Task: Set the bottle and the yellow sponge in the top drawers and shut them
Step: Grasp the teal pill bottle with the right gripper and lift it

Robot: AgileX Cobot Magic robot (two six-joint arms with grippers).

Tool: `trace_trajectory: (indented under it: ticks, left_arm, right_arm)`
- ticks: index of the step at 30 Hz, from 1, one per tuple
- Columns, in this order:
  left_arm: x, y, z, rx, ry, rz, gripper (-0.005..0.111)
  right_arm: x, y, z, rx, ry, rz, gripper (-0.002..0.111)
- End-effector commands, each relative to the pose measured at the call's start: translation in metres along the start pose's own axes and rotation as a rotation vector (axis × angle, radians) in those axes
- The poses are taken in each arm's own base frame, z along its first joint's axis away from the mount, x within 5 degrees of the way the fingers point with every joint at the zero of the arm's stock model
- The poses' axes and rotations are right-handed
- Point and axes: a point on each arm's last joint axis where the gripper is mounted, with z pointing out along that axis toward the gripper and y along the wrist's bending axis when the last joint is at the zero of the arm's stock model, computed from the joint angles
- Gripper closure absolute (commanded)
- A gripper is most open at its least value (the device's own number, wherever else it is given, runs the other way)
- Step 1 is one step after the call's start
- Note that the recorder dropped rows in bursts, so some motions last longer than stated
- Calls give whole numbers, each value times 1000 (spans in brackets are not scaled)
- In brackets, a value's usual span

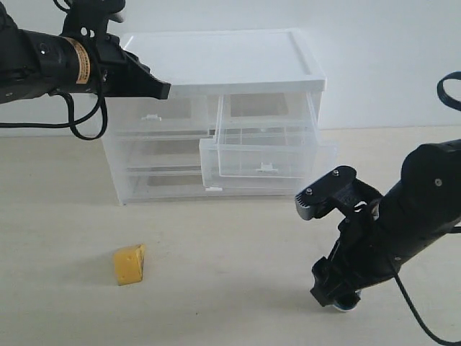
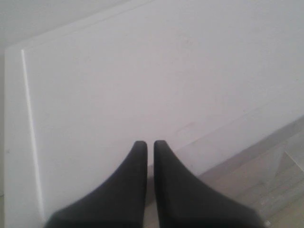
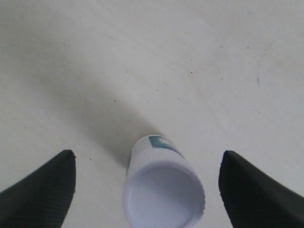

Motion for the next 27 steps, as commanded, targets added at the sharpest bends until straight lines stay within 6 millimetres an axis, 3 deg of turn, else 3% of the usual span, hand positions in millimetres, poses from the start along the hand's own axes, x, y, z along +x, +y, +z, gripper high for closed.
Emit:
trace_trajectory:
  ticks: [1,3,4,7,14,17,20,24,27]
  left_arm:
    - [-2,-2,0,2,-5,-9,103]
    - [-2,-2,0,2,-5,-9,103]
    - [-2,-2,0,2,-5,-9,103]
    - [-2,-2,0,2,-5,-9,103]
    - [-2,-2,0,2,-5,-9,103]
    - [-2,-2,0,2,-5,-9,103]
    - [-2,-2,0,2,-5,-9,103]
    - [-2,-2,0,2,-5,-9,103]
    - [-2,-2,0,2,-5,-9,103]
  right_arm:
    - [-1,-3,2,10,-7,2,49]
    - [-1,-3,2,10,-6,2,61]
    - [-1,-4,2,15,-4,3,78]
    - [0,-4,2,18,8,-3,108]
    - [0,-3,-8,16,14,16,108]
    - [-4,17,-51,-73,50,6,108]
    - [-16,35,-108,-194,-73,-50,108]
    - [-47,25,-161,-153,-295,17,108]
    - [-72,9,-171,-231,-384,145,108]
